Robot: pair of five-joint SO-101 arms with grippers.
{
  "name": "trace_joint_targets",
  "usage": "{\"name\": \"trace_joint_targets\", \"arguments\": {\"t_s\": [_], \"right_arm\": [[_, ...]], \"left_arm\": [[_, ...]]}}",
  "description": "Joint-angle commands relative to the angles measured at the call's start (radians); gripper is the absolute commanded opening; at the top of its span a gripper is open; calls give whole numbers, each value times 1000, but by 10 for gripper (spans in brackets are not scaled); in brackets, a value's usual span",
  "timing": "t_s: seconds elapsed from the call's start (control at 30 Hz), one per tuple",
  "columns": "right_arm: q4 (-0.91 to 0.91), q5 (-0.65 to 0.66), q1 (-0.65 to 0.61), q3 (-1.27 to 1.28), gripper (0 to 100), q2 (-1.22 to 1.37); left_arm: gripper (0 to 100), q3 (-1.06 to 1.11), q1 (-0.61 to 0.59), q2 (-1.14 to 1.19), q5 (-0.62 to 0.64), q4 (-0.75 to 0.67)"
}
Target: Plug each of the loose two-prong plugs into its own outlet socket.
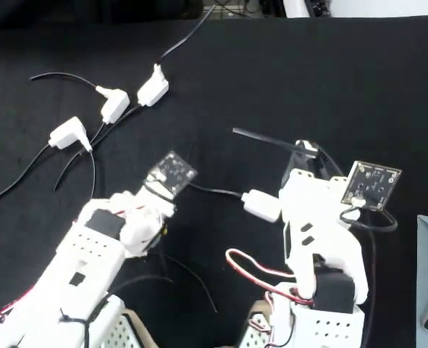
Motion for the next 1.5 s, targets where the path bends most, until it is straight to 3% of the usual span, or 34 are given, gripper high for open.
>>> {"name": "trace_joint_targets", "arguments": {"t_s": [0.0, 0.17, 0.4, 0.67, 0.77, 0.97, 1.17, 1.3, 1.47], "right_arm": [[-18, 12, -15, -5, 15, -12], [-18, 12, -15, -5, 15, -12], [-18, 12, -15, -5, 15, -8], [-9, 12, -63, -4, 15, -4], [20, 26, -117, -12, 15, -4], [43, 68, -232, -7, 15, -2], [43, 106, -276, -15, 15, -1], [48, 109, -276, -4, 15, -1], [95, 109, -282, -7, 15, -2]], "left_arm": [[134, 13, -2, 77, -12, -78], [307, 7, -114, 126, -9, -124], [307, 7, -306, 132, -74, -242], [307, -28, -401, 126, -86, -258], [307, -50, -423, 121, -83, -245], [307, -171, -435, 28, -40, -14], [308, -157, -435, -126, -34, 77], [311, -85, -389, -161, 48, 55], [310, -33, -387, -86, 51, -44]]}}
